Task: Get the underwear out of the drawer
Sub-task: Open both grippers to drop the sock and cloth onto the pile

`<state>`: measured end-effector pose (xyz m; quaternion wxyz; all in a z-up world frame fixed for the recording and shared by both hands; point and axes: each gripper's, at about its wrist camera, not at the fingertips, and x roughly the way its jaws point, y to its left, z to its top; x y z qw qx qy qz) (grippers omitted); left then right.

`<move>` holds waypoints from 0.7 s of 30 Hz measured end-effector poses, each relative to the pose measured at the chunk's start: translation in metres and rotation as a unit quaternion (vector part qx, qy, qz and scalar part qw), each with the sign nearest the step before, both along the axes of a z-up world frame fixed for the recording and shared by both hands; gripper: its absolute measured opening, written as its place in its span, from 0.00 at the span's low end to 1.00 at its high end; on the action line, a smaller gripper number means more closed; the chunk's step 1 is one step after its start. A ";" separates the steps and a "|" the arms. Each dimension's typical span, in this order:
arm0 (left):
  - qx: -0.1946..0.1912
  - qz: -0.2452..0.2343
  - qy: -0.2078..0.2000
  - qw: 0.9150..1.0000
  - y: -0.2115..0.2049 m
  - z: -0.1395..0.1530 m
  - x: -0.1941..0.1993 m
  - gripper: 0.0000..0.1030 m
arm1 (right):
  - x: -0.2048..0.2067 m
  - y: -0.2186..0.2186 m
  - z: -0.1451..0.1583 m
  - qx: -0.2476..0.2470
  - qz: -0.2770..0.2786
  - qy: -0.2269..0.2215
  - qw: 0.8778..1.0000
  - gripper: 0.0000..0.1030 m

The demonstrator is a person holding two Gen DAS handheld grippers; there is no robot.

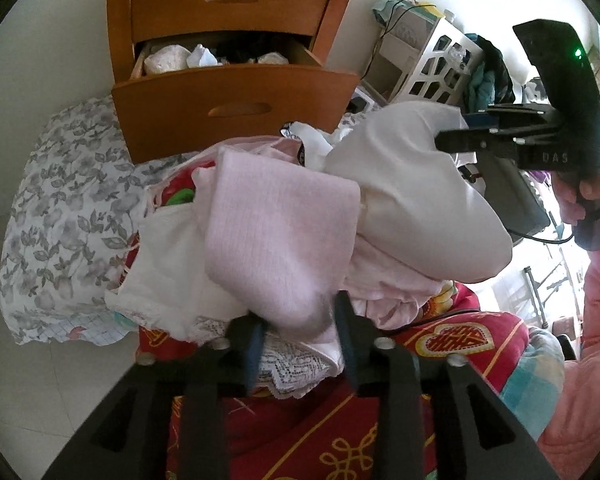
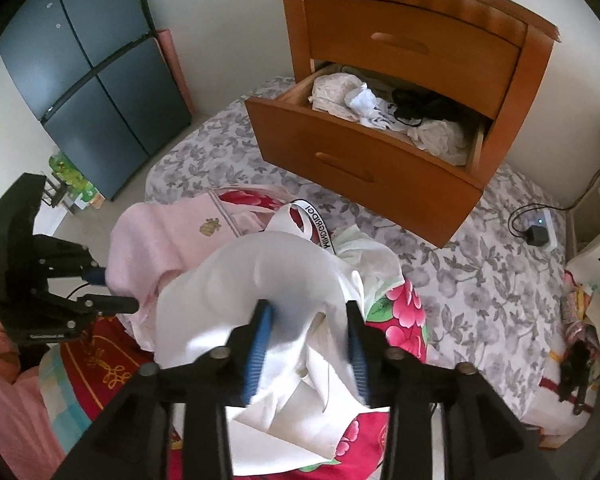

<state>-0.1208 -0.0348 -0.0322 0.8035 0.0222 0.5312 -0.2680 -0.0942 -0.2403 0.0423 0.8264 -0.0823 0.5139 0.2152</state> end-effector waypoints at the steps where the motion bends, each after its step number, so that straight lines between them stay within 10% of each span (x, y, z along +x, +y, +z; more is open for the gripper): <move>1: 0.001 0.002 -0.004 1.000 0.001 0.003 0.000 0.43 | -0.001 0.000 0.000 -0.003 0.001 -0.001 1.000 0.45; 21: -0.030 0.045 -0.050 0.997 0.024 0.037 0.003 0.68 | -0.010 -0.010 0.005 -0.005 -0.006 -0.010 1.000 0.91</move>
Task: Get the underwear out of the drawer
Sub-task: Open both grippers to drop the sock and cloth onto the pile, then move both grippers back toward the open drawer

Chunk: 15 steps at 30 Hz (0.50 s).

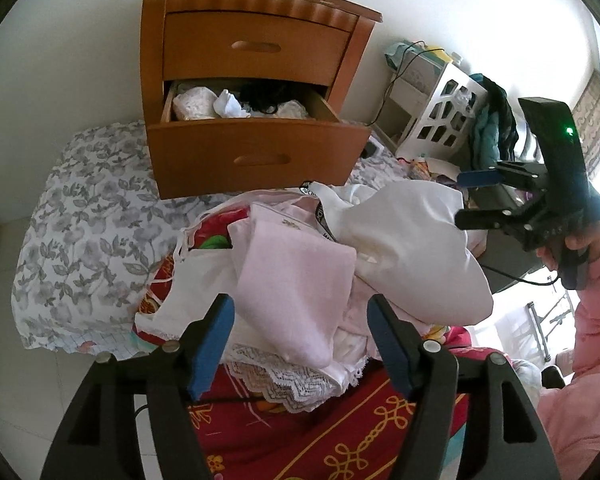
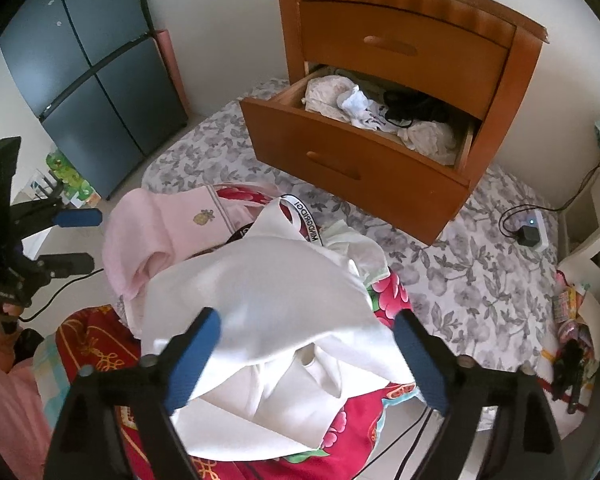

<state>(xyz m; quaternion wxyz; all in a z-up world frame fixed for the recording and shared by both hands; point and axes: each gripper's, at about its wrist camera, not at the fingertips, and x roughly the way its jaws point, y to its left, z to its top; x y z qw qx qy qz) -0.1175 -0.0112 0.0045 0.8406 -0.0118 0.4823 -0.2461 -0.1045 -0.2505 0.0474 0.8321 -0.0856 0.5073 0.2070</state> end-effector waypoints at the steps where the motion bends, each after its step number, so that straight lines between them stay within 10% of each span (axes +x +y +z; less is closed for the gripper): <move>1: 0.000 0.002 0.003 1.000 0.000 -0.001 0.001 0.68 | -0.001 0.000 0.000 0.000 0.002 -0.001 1.000 0.93; 15: 0.005 0.012 -0.017 1.000 0.001 0.002 0.001 0.86 | -0.026 0.001 0.011 0.013 0.035 -0.010 0.999 1.00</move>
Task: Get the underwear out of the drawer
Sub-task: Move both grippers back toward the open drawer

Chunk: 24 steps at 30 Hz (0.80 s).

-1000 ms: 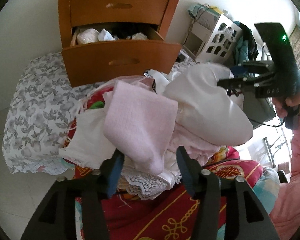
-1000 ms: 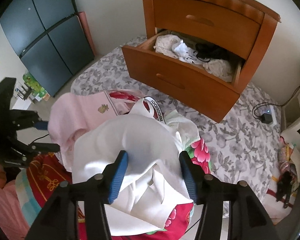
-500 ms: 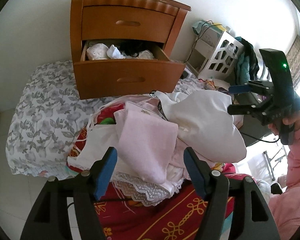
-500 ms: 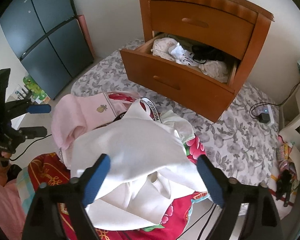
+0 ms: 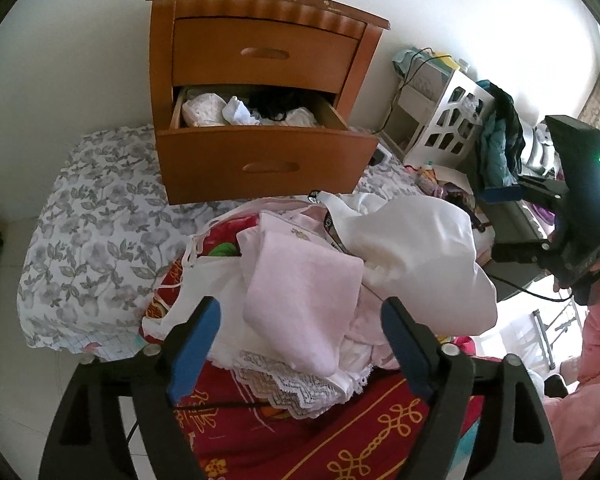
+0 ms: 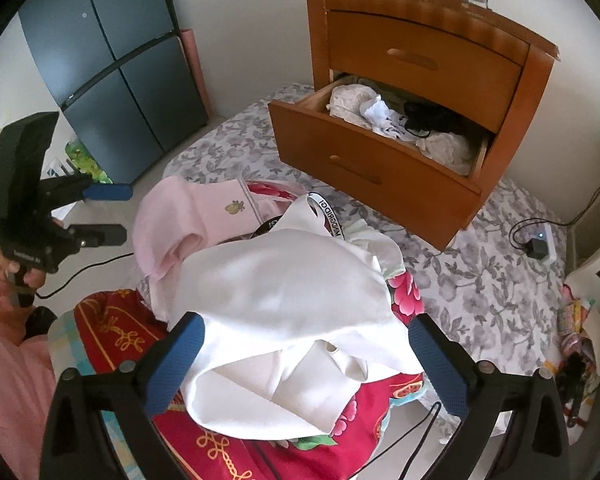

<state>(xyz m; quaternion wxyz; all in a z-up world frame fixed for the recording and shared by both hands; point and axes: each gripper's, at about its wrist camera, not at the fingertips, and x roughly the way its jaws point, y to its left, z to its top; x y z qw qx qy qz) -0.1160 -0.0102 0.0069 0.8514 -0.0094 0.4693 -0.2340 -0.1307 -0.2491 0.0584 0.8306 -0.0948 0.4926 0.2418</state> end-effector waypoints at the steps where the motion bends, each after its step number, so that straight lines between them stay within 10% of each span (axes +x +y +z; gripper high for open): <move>1: 0.000 0.001 -0.002 1.000 0.000 0.000 0.001 0.91 | -0.001 0.000 0.000 0.001 0.001 0.001 1.000 1.00; 24: 0.007 0.013 0.011 1.000 -0.008 0.001 0.018 0.98 | -0.008 0.012 -0.001 -0.013 0.030 -0.007 0.999 1.00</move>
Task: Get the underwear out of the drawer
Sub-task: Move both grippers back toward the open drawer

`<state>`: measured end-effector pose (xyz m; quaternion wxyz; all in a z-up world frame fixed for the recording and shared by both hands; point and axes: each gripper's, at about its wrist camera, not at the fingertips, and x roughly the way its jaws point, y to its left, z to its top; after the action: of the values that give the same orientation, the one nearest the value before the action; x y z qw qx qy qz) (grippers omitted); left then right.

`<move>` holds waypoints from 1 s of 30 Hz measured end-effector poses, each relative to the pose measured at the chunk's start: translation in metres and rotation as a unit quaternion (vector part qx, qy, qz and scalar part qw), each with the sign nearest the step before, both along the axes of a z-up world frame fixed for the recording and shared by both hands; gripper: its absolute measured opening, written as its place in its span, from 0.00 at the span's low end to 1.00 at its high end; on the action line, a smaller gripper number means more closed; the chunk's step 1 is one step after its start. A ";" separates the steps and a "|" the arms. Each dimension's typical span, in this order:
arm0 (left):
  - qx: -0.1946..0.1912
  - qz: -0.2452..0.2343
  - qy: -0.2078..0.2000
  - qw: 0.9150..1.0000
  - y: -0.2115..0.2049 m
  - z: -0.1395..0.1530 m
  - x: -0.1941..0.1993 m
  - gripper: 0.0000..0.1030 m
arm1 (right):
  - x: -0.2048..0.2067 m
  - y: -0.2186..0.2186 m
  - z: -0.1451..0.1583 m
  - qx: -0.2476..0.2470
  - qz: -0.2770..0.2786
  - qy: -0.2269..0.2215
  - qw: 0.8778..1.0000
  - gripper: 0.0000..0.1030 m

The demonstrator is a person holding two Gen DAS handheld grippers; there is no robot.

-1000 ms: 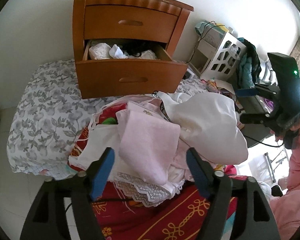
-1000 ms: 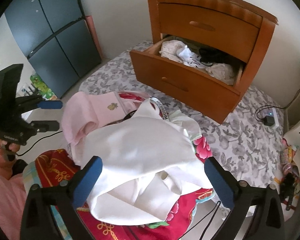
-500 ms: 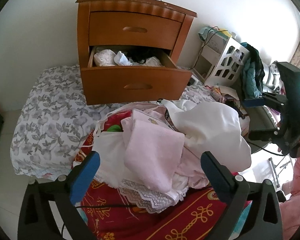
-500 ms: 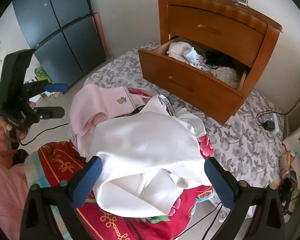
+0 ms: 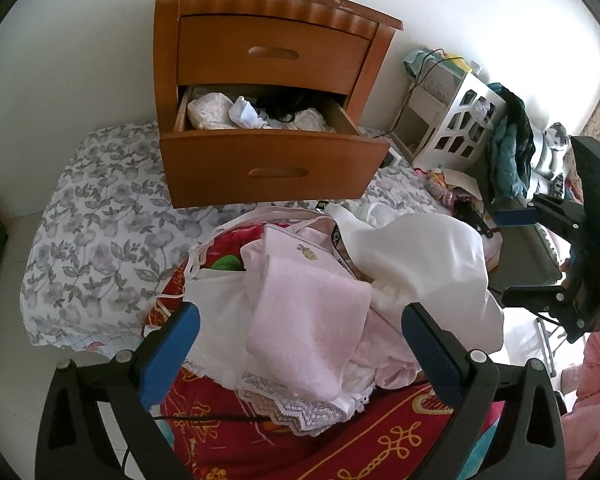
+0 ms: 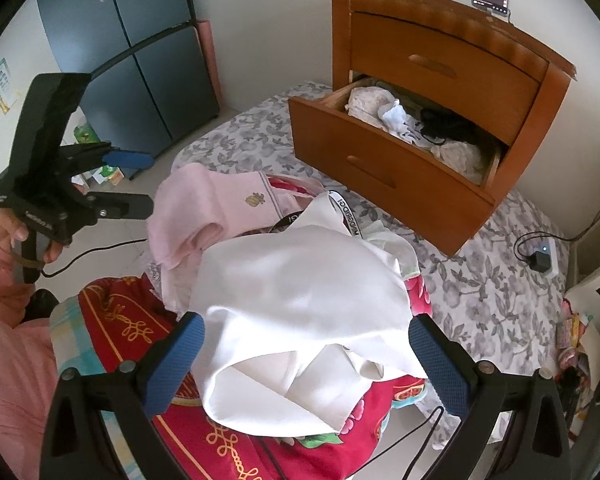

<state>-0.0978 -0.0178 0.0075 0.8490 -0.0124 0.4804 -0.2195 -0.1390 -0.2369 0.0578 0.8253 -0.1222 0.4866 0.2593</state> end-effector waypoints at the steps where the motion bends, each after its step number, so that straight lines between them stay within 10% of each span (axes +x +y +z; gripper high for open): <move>1: 0.000 -0.001 0.002 1.000 -0.001 0.000 0.001 0.98 | 0.000 0.000 0.000 0.000 0.000 -0.001 1.000 1.00; 15: 0.015 0.003 -0.024 1.000 -0.010 0.042 0.049 0.98 | 0.028 -0.001 0.035 0.015 -0.007 -0.021 1.000 1.00; 30: 0.022 0.085 -0.035 0.996 0.003 0.077 0.195 0.98 | 0.161 0.003 0.087 0.039 -0.080 -0.073 0.993 1.00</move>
<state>0.0970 -0.0151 0.0846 0.8810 -0.0272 0.4523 -0.1361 0.0217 -0.2337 0.1446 0.8807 -0.0690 0.4231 0.2016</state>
